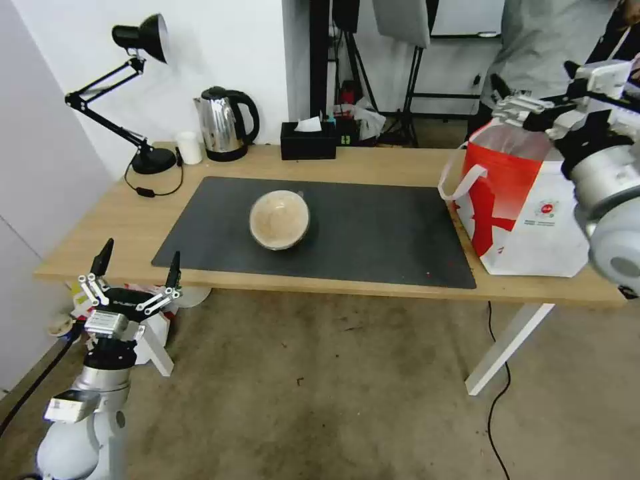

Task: Pick up the trash from the table and place it into the takeout bag.

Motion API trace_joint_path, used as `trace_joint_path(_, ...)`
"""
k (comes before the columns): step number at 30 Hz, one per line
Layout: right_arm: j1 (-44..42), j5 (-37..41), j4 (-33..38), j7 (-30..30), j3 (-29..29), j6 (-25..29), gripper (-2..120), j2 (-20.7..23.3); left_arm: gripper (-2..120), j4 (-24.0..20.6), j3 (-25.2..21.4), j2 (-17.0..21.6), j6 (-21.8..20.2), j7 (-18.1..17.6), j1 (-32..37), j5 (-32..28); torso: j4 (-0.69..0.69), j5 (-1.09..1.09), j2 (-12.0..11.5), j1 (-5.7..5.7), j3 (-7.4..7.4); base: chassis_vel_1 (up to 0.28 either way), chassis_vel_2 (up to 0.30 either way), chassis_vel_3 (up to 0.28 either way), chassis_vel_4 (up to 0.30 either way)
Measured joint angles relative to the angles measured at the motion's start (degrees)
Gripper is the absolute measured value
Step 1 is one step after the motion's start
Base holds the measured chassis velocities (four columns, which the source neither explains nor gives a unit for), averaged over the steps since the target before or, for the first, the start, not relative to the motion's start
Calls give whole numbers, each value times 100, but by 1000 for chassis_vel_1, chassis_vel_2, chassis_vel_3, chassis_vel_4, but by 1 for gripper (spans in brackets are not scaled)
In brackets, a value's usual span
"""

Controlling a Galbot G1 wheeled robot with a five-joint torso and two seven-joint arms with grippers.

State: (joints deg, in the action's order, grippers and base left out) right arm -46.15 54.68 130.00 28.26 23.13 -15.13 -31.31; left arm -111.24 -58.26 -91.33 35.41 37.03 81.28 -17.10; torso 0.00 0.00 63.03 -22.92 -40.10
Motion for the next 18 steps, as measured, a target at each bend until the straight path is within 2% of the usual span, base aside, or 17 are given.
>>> trace_joint_path(7, -463, -592, 562, 269, -137, -7, 100, -595, 100, 22, 0, -3, 1, -2, -6, -11, 0, 0, 0, 0, 0, 0, 0, 0, 0)
trace_joint_path(9, -897, -1093, 775, 291, -125, -4, 100, -998, 100, 35, 20, -4, 3, -3, -11, -16, 0, 1, 0, 0, 0, 0, 0, 0, 0)
trace_joint_path(13, -1408, -1602, 895, 288, -98, 107, 100, -1317, 100, 50, 35, -5, 6, -3, -12, -18, -1, 0, 0, 0, 0, 0, 0, 0, 0)
trace_joint_path(16, -2296, -2395, 987, 229, -18, 440, 100, -1766, 100, 68, 44, -6, 11, -4, -13, -20, -2, -1, 0, 0, 0, 0, 0, 0, 0)
trace_joint_path(17, -2296, -2395, 987, 229, -18, 440, 100, -1766, 100, 68, 44, -6, 11, -4, -13, -20, -2, -1, 0, 0, 0, 0, 0, 0, 0)
trace_joint_path(18, -2538, -2653, 1023, 209, 2, 564, 100, -1947, 100, 79, 48, -6, 12, -4, -19, -21, 0, -1, 0, 0, 0, 0, 0, 0, 0)
